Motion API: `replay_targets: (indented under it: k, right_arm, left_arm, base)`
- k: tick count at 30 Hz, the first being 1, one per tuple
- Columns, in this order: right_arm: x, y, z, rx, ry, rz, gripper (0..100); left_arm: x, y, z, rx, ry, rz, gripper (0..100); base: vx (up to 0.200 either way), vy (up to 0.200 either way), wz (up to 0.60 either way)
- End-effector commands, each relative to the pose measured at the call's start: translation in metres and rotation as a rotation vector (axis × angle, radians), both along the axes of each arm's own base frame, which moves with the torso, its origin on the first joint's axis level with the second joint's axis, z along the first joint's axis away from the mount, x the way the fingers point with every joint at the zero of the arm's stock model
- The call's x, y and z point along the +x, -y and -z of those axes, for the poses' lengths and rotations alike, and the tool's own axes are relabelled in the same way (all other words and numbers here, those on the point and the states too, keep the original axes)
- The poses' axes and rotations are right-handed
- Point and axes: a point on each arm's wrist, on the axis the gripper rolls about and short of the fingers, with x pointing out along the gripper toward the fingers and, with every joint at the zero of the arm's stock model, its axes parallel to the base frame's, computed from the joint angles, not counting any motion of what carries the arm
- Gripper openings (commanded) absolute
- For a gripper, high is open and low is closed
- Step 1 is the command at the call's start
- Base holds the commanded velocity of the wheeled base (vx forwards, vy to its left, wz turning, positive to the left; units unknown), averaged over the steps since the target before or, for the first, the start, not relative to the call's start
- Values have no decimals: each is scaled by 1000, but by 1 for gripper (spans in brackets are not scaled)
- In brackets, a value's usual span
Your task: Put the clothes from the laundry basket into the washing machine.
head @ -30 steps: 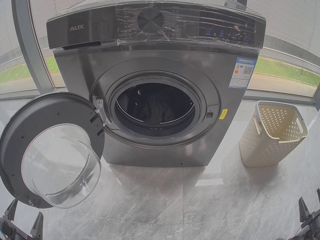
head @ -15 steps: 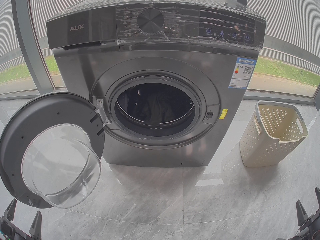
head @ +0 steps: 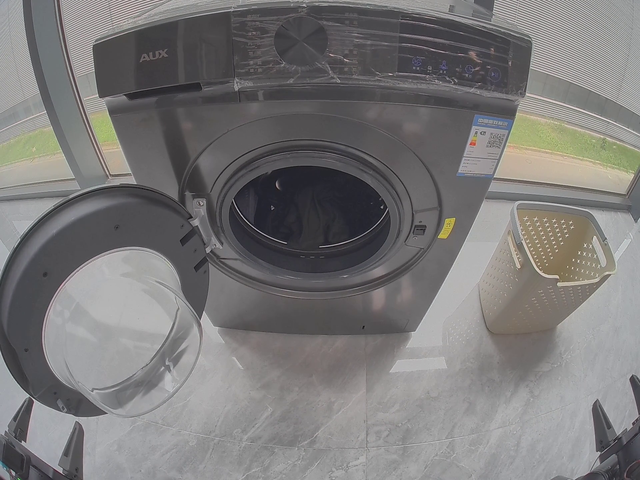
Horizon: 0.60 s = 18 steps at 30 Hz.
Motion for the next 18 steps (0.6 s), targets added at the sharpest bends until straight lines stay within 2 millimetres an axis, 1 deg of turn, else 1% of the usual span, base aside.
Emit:
replay_targets:
  k: [1, 9, 18]
  right_arm:
    - [1, 0, 5, 0, -11, -1, 100]
    - [1, 0, 5, 0, -11, -1, 100]
    - [1, 0, 5, 0, -11, -1, 100]
  left_arm:
    - [1, 0, 5, -6, -11, 0, 100]
    - [1, 0, 5, 2, -11, 0, 100]
    - [1, 0, 5, 0, -11, 1, 100]
  base:
    - [0, 200, 0]
    - [0, 200, 0]
    - [0, 0, 0]
